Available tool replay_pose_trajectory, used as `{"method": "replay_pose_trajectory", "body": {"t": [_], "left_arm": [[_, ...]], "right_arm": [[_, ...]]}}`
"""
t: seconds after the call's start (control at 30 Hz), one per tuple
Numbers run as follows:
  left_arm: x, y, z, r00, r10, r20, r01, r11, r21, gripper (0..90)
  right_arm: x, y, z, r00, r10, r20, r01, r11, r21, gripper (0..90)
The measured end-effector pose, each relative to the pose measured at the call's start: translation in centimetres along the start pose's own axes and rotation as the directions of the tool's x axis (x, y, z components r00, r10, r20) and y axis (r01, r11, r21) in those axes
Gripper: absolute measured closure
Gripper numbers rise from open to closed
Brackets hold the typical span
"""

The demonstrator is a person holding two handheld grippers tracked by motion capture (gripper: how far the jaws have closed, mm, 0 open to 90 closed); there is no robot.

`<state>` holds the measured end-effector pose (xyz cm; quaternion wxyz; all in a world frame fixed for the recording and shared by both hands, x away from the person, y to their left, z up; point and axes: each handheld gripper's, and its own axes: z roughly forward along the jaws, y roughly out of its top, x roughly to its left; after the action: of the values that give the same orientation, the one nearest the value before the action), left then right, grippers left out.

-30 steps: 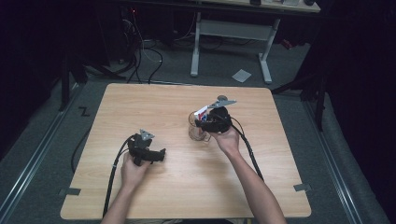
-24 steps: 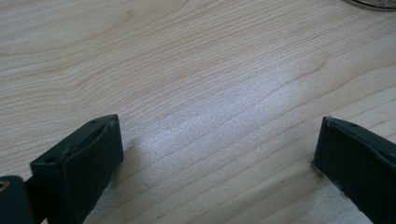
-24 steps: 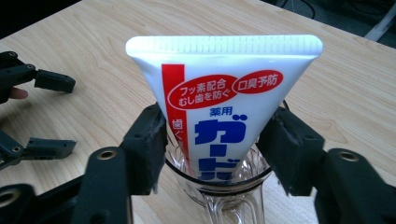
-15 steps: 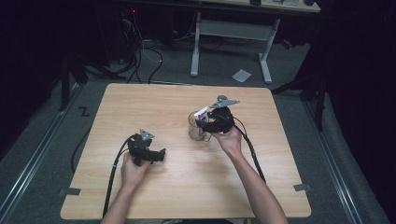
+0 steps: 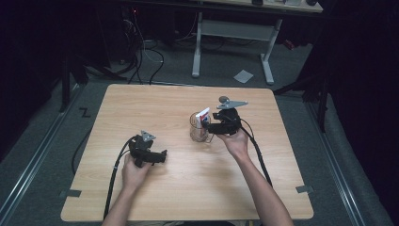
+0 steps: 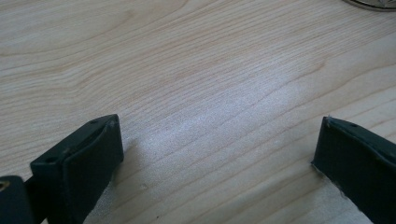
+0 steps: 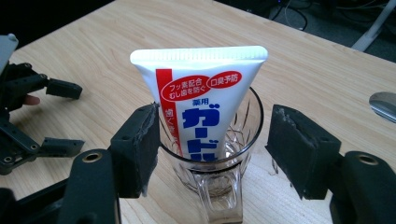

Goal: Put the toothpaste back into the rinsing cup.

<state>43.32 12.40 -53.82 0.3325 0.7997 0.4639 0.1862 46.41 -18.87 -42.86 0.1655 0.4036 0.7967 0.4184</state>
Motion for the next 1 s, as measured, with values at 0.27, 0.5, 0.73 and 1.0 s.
{"method": "replay_pose_trajectory", "body": {"t": [0.27,0.5,0.73,1.0], "left_arm": [[0.0,0.0,0.0,1.0,0.0,0.0,0.0,1.0,0.0,1.6],[0.0,0.0,0.0,1.0,0.0,0.0,0.0,1.0,0.0,1.6],[0.0,0.0,0.0,1.0,0.001,0.0,-0.001,1.0,0.0,1.7],[0.0,0.0,0.0,1.0,0.0,0.0,0.0,1.0,0.0,1.6]], "right_arm": [[-0.7,-0.9,-1.2,0.9998,0.005,0.02,-0.005,1.0,-0.008,35.5],[-1.5,-1.6,-2.6,0.9994,0.01,0.033,-0.009,1.0,-0.029,35.8],[-1.8,-2.4,-3.7,0.9985,0.007,0.054,-0.004,0.999,-0.041,35.6],[-1.9,-2.8,-5.1,0.9978,-0.019,0.064,0.023,0.998,-0.063,35.6]]}}
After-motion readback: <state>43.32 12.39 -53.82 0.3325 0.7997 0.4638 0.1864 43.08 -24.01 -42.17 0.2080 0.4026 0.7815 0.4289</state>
